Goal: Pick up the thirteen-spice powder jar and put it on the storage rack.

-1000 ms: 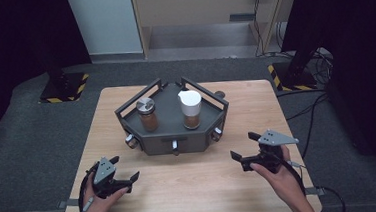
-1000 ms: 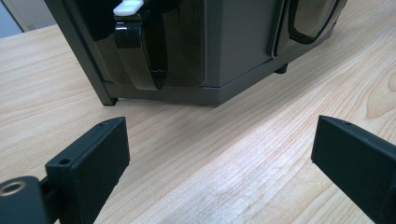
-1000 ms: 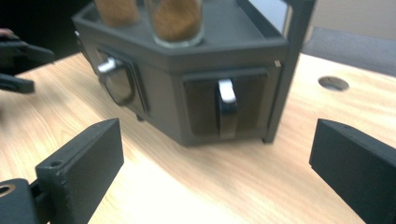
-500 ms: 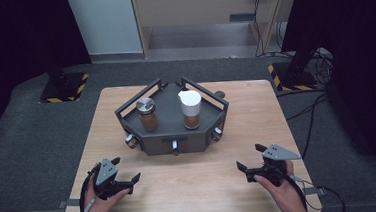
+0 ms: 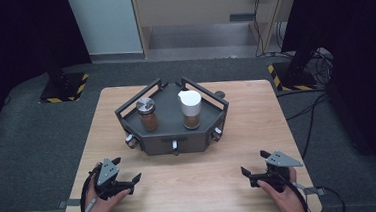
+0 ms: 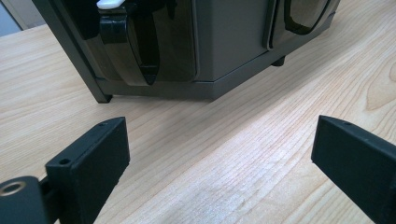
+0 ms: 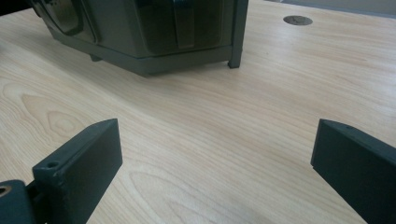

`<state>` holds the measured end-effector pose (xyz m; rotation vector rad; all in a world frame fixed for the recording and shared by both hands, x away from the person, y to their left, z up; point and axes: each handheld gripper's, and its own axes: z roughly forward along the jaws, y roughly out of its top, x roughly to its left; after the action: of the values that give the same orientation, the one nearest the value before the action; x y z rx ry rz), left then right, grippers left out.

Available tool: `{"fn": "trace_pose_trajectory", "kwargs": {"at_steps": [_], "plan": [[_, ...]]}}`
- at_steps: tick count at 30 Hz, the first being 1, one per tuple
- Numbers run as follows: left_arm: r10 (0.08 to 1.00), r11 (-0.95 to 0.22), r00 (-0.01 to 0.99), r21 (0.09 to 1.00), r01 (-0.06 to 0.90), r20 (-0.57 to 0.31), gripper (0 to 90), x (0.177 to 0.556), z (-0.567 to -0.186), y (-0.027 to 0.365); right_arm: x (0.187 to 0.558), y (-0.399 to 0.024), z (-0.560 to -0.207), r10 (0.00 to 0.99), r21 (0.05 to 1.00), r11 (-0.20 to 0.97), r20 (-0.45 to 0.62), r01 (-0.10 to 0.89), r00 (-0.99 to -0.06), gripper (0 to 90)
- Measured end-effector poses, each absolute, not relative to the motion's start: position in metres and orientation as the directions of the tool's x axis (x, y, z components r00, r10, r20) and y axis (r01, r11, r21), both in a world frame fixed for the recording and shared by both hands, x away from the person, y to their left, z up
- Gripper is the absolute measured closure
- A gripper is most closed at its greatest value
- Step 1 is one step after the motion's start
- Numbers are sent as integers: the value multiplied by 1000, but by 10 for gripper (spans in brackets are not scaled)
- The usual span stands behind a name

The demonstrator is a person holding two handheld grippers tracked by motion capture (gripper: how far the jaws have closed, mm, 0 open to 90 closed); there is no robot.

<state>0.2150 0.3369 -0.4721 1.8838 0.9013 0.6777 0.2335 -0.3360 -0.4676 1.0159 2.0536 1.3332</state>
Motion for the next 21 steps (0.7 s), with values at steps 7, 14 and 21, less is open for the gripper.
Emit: {"fn": "trace_pose_trajectory", "kwargs": {"at_steps": [7, 14, 21], "plan": [[808, -319, 582, 897, 306, 89, 38, 214, -472, 336, 225, -339, -472, 818, 920, 214, 15, 328, -575, 26], [813, -304, 577, 903, 304, 80, 38, 214, -473, 339, 223, -340, -475, 826, 921, 197, 28, 335, -564, 26], [810, -311, 581, 899, 307, 82, 38, 216, -473, 338, 225, -340, -477, 824, 913, 207, 31, 351, -566, 26]]}}
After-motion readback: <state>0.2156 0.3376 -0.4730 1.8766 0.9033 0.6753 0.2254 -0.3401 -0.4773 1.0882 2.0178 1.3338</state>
